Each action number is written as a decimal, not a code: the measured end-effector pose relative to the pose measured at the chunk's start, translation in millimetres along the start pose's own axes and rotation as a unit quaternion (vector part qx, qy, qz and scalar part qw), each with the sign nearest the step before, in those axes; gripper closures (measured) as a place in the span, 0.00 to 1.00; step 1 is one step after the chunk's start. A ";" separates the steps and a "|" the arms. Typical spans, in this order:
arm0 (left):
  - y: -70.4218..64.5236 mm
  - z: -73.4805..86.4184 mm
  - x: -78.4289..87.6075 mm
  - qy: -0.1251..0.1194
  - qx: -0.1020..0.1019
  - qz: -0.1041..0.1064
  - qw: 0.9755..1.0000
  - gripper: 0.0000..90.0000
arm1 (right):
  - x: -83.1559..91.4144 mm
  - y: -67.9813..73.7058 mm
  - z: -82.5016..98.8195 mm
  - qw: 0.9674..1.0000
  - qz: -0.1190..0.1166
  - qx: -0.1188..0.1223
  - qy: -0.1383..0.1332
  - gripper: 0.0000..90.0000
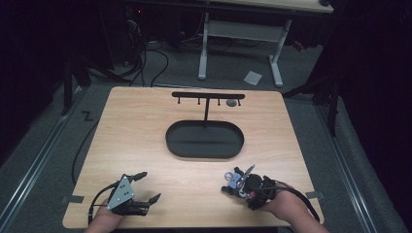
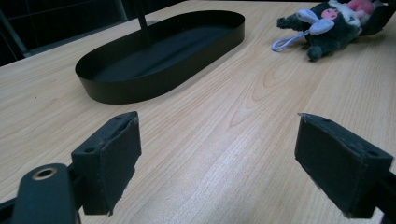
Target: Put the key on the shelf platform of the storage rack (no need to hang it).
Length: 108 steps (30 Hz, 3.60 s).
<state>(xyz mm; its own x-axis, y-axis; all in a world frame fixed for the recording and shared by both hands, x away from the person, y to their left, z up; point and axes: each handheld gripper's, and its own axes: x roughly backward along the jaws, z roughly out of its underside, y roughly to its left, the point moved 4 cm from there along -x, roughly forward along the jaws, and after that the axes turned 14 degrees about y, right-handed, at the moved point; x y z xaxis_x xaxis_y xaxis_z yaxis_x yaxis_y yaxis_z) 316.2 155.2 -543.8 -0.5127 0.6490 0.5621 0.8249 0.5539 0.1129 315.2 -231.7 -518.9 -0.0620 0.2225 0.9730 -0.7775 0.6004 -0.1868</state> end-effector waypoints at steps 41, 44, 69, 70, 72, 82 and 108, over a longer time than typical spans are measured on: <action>0.1 -0.2 -0.3 0.000 0.001 0.003 1.000 0.17 | 99.1 -81.0 -13.5 0.982 -0.044 -0.175 -0.051 0.52; -0.1 -0.1 -0.1 0.000 -0.001 0.003 1.000 0.17 | 104.0 -87.3 -17.0 0.981 -0.044 -0.184 -0.052 0.52; 0.1 -0.1 0.2 -0.001 0.001 0.005 1.000 0.17 | 150.6 -134.5 -60.4 0.966 -0.053 -0.241 -0.076 0.52; 0.0 -0.1 0.2 -0.001 0.000 0.005 1.000 0.17 | 151.9 -136.0 -61.5 0.966 -0.052 -0.243 -0.076 0.52; 0.0 -0.1 0.2 -0.001 0.000 0.005 1.000 0.17 | 153.8 -138.8 -63.7 0.965 -0.052 -0.246 -0.079 0.52; 0.2 0.0 0.6 0.000 0.000 0.007 1.000 0.17 | 161.8 -149.1 -73.6 0.961 -0.055 -0.257 -0.090 0.52; 0.0 0.0 0.0 -0.001 0.001 0.003 1.000 0.17 | 97.8 -157.7 -56.5 0.959 -0.028 -0.269 -0.083 0.52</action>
<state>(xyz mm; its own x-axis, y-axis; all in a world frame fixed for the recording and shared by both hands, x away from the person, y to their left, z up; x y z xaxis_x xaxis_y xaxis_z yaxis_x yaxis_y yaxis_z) 316.2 155.2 -543.8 -0.5081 0.6532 0.5614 0.8274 0.5512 0.1075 467.1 -261.2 -401.9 -0.1622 0.0799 0.9835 -0.3508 0.9269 -0.1332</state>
